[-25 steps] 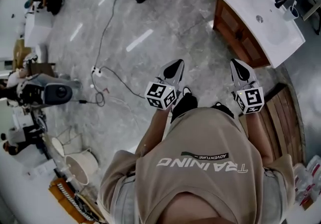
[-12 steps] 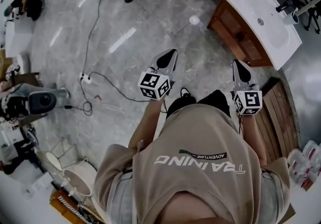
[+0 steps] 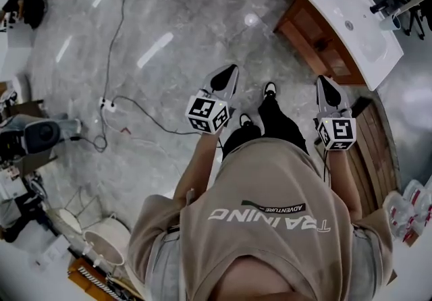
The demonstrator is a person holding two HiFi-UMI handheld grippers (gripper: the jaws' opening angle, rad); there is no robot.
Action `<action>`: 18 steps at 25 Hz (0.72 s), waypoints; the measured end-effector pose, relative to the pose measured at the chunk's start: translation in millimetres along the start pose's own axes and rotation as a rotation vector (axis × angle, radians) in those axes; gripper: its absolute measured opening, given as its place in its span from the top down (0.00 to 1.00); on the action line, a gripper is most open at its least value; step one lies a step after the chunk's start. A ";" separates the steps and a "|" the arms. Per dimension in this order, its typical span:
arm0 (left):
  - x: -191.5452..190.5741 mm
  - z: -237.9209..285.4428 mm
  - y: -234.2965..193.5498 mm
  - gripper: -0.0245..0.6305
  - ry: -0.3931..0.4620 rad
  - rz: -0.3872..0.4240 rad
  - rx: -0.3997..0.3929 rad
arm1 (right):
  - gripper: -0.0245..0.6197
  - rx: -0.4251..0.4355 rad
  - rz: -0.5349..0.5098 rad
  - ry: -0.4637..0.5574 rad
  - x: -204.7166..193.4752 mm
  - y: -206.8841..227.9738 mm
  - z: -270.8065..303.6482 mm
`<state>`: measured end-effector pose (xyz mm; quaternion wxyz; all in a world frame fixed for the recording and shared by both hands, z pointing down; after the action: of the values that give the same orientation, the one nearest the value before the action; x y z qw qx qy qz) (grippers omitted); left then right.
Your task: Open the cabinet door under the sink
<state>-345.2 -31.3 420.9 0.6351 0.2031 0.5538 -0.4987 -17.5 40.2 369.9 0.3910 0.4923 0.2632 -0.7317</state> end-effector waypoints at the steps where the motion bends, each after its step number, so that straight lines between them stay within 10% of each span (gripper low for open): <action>1: -0.6 1.7 1.9 0.94 -0.004 0.000 -0.007 | 0.96 -0.004 0.006 0.001 -0.4 2.6 1.8; 18: 48.6 123.3 48.4 0.94 -0.073 0.187 -0.218 | 0.96 -0.084 0.086 0.051 -25.1 76.5 33.2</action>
<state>-247.3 -130.7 400.1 0.7168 0.1655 0.5598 -0.3814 34.3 -20.0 405.7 0.4357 0.5050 0.2821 -0.6896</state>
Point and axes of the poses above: the fingertips, and each gripper's own axes: z forward along the fingers, y to its right, x out of its top, the point moved 10 cm from there along -z, backward along the fingers, and after that the axes turned 15 degrees about x, right-handed, at the moved point
